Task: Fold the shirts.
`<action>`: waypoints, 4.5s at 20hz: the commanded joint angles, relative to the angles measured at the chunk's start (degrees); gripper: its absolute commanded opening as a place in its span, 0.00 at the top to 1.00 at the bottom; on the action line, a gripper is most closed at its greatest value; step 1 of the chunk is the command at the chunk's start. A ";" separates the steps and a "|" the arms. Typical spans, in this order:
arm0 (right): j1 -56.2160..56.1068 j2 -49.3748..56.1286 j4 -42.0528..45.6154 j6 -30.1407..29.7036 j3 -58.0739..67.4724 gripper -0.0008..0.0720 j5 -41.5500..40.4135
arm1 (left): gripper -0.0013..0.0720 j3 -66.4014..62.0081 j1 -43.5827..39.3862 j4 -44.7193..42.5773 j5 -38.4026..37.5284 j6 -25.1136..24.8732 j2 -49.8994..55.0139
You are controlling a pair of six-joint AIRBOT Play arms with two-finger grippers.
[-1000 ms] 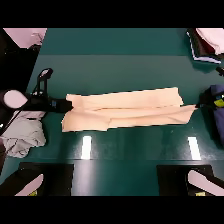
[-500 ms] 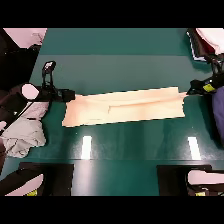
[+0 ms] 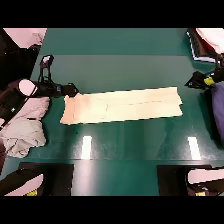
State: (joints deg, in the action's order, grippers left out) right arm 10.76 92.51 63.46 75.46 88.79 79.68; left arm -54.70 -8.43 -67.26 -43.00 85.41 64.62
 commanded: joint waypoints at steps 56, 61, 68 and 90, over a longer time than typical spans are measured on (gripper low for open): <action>-32.00 -5.75 -11.34 -0.11 20.13 0.97 8.61 | 0.94 -47.43 -19.71 8.81 -12.96 -2.64 42.86; -37.92 -5.46 -11.47 -2.34 20.06 0.97 3.89 | 0.94 -47.43 -10.34 -0.37 -18.51 -2.91 31.32; -55.06 5.20 -11.54 -6.97 20.09 0.54 -7.76 | 0.94 -47.43 1.88 -8.68 -22.40 -2.91 16.35; -20.55 7.17 -16.35 -1.64 -5.77 0.08 -8.94 | 0.94 -39.87 4.59 -2.80 -26.75 -5.95 11.80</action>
State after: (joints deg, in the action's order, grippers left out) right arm -14.55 98.32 54.06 74.17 88.77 74.83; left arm -95.24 -3.84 -70.89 -71.48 79.68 76.47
